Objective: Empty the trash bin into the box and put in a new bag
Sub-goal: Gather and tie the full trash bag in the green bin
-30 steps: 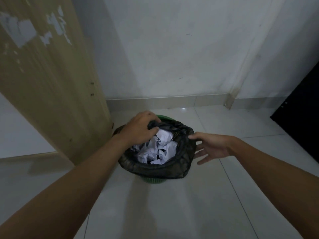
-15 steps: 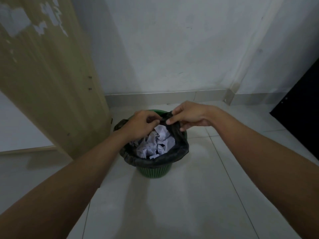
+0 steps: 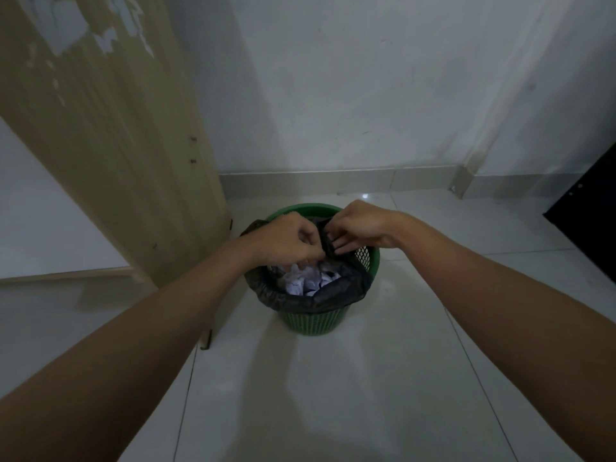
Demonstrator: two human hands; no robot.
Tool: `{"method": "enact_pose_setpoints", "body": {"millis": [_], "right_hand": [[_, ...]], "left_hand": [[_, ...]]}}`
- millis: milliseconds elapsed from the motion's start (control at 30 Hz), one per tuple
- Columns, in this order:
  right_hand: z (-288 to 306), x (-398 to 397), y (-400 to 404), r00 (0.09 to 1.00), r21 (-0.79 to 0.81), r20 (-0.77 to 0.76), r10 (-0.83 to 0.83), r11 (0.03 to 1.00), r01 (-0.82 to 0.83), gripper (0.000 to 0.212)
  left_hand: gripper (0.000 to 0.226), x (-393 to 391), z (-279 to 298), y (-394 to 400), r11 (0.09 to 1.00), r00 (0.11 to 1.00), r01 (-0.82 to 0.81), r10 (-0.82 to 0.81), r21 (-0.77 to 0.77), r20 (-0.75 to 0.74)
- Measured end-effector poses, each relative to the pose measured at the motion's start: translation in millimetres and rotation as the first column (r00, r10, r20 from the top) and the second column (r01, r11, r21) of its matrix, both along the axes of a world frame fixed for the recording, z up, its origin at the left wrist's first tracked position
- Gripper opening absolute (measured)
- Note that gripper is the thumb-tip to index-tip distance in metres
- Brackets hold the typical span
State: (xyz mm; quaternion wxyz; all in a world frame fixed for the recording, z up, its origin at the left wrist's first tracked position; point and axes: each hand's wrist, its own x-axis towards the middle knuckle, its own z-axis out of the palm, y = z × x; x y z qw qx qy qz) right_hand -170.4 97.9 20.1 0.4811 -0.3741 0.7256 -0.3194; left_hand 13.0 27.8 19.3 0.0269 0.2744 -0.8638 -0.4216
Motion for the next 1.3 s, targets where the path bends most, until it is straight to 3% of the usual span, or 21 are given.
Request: {"method": "enact_pose_setpoints", "body": {"millis": [133,200,300,367,500,633,700,800,900,1000,1067,1167,1300], "right_hand": [[12.8,-10.0,5.3,0.983,-0.083,-0.178,-0.036,0.996,0.021,0.015],[18.4,-17.4,8.7,0.97,-0.133,-0.226,-0.094,0.989,0.065,0.013],[24.4,-26.6,17.0,0.967,-0.117,-0.247,-0.06,0.993,0.032,0.015],[28.3,-29.7,24.1,0.953,-0.019,-0.294,0.075,0.996,-0.085,0.013],[34.9,-26.8,36.5,0.866,0.207,-0.353,0.354,0.932,-0.296,0.013],[37.8,-18.1,40.8,0.851,0.213,-0.345,0.396,0.916,-0.34,0.014],[39.2,-13.6,40.4,0.829,0.21,-0.35,0.436,0.899,-0.384,0.027],[28.0,-8.9,33.2,0.723,0.239,-0.461,0.515,0.857,-0.457,0.051],[8.4,-4.4,22.2,0.78,0.102,-0.474,0.408,0.906,-0.412,0.032],[-5.5,1.5,13.9,0.829,0.014,-0.452,0.33,0.932,-0.363,0.011],[-14.1,5.6,9.9,0.829,0.016,-0.468,0.306,0.941,-0.338,0.01],[-21.9,11.3,6.1,0.84,0.0,-0.482,0.248,0.959,-0.283,0.018],[-18.2,10.3,3.6,0.824,-0.008,-0.5,0.268,0.95,-0.313,0.023]], "left_hand": [[0.046,0.2,11.4,32.8,0.978,0.988,0.154,-0.155,-0.144,0.01],[0.059,0.9,12.5,48.8,0.893,0.962,0.272,-0.253,-0.36,0.1],[0.046,-1.3,3.8,59.0,0.602,0.907,0.403,-0.363,-0.689,0.212],[0.027,-1.7,-2.3,56.0,0.572,0.906,0.377,-0.392,-0.729,0.161],[0.011,1.5,-6.3,44.1,0.858,0.966,0.221,-0.258,-0.464,-0.016],[0.008,2.0,-18.1,27.4,0.942,0.991,-0.007,-0.038,-0.337,-0.126],[0.008,3.2,-26.7,19.3,0.946,0.988,-0.111,0.072,-0.306,-0.137],[0.009,8.9,-39.2,7.0,0.924,0.981,-0.189,0.166,-0.332,-0.097],[0.01,17.0,-44.1,-0.4,0.906,0.987,-0.156,0.156,-0.393,-0.033],[0.018,23.1,-40.8,-2.3,0.897,0.973,-0.227,0.189,-0.38,-0.135],[0.018,29.9,-36.8,-4.1,0.867,0.931,-0.34,0.256,-0.365,-0.26],[0.009,46.1,-35.6,-15.8,0.75,0.836,-0.536,0.408,-0.387,-0.367],[0.018,68.5,-41.7,-31.2,0.695,0.716,-0.698,0.682,-0.175,-0.147]]}}
